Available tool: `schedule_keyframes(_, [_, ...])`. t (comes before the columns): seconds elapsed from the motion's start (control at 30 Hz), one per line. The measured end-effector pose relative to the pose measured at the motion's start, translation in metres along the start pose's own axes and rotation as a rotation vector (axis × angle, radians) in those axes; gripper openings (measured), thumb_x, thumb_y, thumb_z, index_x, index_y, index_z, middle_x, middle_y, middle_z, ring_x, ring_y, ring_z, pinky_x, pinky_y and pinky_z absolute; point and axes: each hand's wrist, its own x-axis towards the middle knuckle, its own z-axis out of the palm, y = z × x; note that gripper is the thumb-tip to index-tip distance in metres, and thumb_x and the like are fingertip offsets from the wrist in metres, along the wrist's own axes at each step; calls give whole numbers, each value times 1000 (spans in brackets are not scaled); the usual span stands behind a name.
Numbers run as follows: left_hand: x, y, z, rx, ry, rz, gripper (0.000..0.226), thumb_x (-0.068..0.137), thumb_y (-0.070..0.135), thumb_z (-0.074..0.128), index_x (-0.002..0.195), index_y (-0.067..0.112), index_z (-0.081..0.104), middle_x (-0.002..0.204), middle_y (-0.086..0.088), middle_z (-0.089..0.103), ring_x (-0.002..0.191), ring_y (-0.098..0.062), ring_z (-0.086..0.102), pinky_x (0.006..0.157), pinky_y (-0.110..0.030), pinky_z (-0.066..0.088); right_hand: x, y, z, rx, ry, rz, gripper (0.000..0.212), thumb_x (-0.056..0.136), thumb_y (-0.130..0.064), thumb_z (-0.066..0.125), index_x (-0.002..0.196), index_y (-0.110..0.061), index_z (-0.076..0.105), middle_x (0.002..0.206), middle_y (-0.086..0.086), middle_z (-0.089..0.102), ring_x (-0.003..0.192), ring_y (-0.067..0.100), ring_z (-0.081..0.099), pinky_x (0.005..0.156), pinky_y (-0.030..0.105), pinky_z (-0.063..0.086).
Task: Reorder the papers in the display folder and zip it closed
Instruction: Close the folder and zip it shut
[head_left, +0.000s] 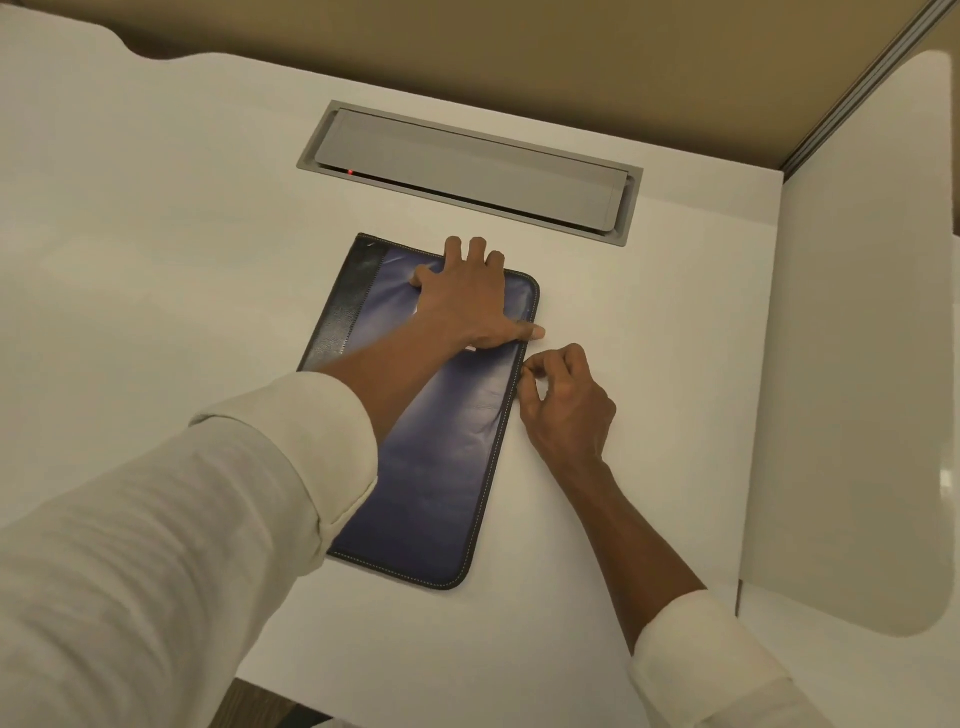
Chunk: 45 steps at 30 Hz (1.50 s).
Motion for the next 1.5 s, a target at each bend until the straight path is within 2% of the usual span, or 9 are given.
schedule_keyframes(0.17, [-10,-20,10,-34,81,67,105,79,91,56,154,20,40,156,-4,42,147,-33,33,105,-64,42,16,-2,4,-13,3,41,8,97,-30,67,94,-22,68,101,-1,60,61,27,60,54,28,39])
schedule_keyframes(0.37, [-24,-25,27,-161,132,38,106,87,85,54,166,20,27,176,-4,19,163,-29,11,125,-62,25,27,1,5,-14,11,13,9,99,-30,66,96,-22,68,102,1,60,62,27,60,54,29,41])
schedule_keyframes(0.53, [-46,-42,52,-334,287,-183,124,80,96,47,165,8,26,176,-19,9,164,-35,-1,133,-52,12,29,6,5,33,-2,-5,6,98,-29,66,96,-24,68,102,-1,61,65,25,62,57,32,48])
schedule_keyframes(0.63, [-53,-55,58,-276,306,-305,119,83,96,38,163,8,28,175,-22,9,163,-40,-1,131,-60,4,29,12,6,57,-10,-37,8,99,-30,67,96,-22,69,101,-2,62,63,21,61,57,28,44])
schedule_keyframes(0.73, [-43,-64,49,-348,245,-528,129,80,100,34,165,4,17,175,-23,7,163,-42,-2,124,-70,-4,29,13,6,84,-18,-44,9,99,-30,67,96,-22,69,101,-3,62,63,18,60,56,28,45])
schedule_keyframes(0.83, [-24,-80,38,-492,210,-725,137,76,103,31,164,-1,17,171,-26,18,160,-44,13,126,-70,11,28,12,6,85,-22,-47,8,101,-29,65,97,-22,68,102,-5,62,64,18,61,57,28,44])
schedule_keyframes(0.9, [-19,-87,41,-447,239,-706,134,78,102,30,161,-3,24,167,-25,28,155,-44,23,126,-64,21,28,11,4,73,-24,-37,7,101,-29,64,97,-24,67,102,-6,61,64,20,62,57,30,45])
schedule_keyframes(1.0, [-23,-84,47,-387,255,-634,129,86,97,27,164,-5,15,173,-26,17,161,-41,14,131,-56,13,29,7,6,42,6,-22,7,101,-30,64,97,-24,67,101,-6,60,64,22,62,54,33,49])
schedule_keyframes(1.5, [-25,-89,54,-362,306,-584,127,89,96,26,165,-4,14,174,-24,13,163,-37,11,132,-50,16,95,12,16,15,39,-29,6,101,-23,63,99,-19,66,102,2,60,66,26,61,55,37,53])
